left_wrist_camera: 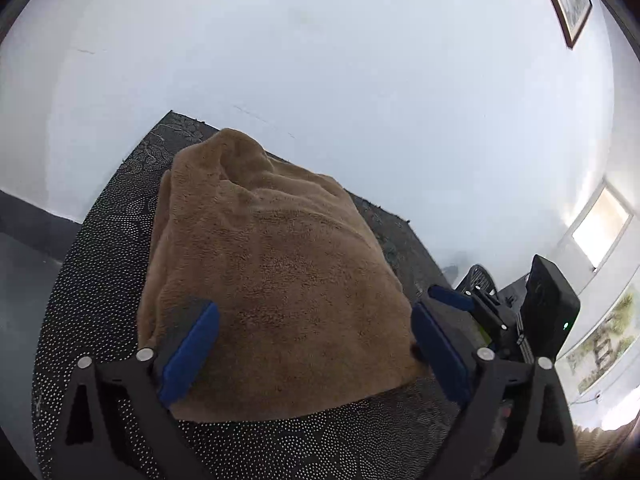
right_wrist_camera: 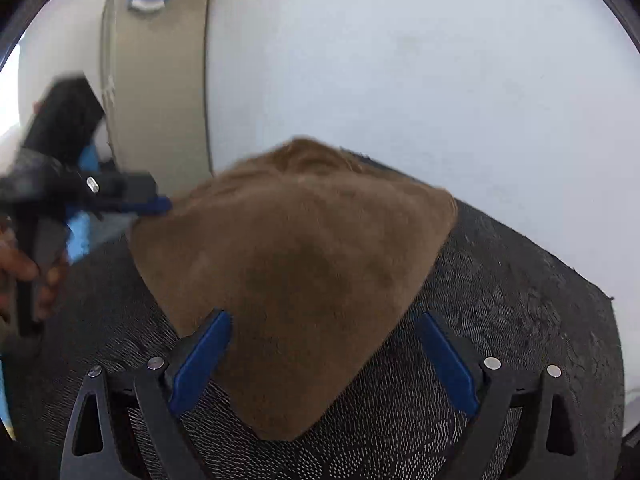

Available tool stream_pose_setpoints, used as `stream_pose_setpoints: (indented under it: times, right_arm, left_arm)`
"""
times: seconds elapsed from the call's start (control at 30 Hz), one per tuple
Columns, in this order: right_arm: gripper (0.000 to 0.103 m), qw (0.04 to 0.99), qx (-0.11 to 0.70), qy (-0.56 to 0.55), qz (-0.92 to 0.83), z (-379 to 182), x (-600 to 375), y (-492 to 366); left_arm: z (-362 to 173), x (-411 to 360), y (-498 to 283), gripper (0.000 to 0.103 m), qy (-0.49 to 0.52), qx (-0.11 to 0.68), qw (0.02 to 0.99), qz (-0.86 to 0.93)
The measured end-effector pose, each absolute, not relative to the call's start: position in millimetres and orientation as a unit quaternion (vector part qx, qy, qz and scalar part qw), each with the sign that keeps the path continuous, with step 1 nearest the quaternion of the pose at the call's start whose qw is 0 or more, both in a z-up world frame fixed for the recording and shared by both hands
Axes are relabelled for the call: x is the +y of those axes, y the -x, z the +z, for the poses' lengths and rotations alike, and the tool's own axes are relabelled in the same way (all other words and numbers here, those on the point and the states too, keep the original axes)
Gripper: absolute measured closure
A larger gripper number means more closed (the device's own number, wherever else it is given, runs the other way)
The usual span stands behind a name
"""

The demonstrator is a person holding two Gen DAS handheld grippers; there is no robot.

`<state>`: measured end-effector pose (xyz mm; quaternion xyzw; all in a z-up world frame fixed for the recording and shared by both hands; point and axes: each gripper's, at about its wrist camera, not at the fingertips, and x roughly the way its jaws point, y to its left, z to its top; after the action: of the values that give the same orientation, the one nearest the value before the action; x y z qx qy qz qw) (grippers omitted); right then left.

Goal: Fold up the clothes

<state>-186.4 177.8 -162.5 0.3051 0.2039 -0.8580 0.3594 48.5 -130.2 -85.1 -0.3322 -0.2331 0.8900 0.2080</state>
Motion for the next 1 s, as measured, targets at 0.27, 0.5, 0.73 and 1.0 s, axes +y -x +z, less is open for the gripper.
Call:
stream_pose_setpoints:
  times: [0.27,0.5,0.73,1.0]
  right_arm:
    - [0.007,0.331,0.228,-0.345,-0.848,-197.0,163.4,199.4]
    - [0.002,0.34,0.184,-0.388,-0.837,-207.9,164.6,218.6]
    - [0.002,0.338,0.181,-0.385,-0.839,-208.1,163.0,218.9]
    - [0.002,0.353,0.154,-0.403,-0.83,-211.8,168.7,224.9]
  left_arm:
    - [-100.7,-122.0,-40.5,0.003,0.354,-0.215,0.204,0.887]
    - [-108.5,-115.8,-41.0,0.003,0.353,-0.185,0.199,0.895]
    - [-93.1,-139.5,-38.5,0.002,0.338,-0.255,0.207,0.882]
    - [-94.9,-182.9,-20.7,0.001,0.343,-0.319,0.166,0.868]
